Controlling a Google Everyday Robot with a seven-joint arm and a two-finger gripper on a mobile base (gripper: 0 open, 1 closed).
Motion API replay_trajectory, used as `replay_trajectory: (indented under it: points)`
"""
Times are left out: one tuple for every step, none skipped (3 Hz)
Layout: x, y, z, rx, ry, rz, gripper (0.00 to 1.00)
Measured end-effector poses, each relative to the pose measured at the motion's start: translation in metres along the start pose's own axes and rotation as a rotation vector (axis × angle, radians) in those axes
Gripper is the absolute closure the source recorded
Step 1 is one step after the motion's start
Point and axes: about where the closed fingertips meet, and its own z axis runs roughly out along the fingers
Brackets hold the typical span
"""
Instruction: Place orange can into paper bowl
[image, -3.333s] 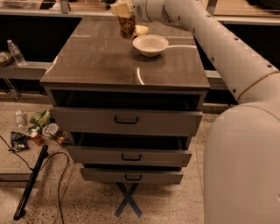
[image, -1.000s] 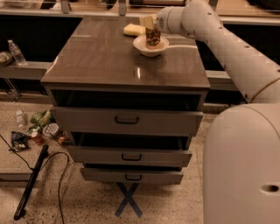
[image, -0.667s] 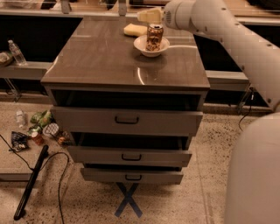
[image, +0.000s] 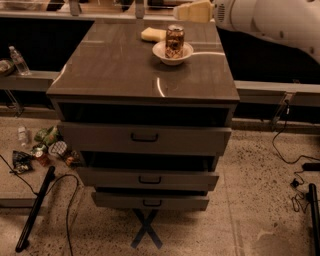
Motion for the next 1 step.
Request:
replay_trajectory:
  points:
    - [0.0066, 0.0109, -0.0039, -0.011, 0.018, -0.009, 0.0]
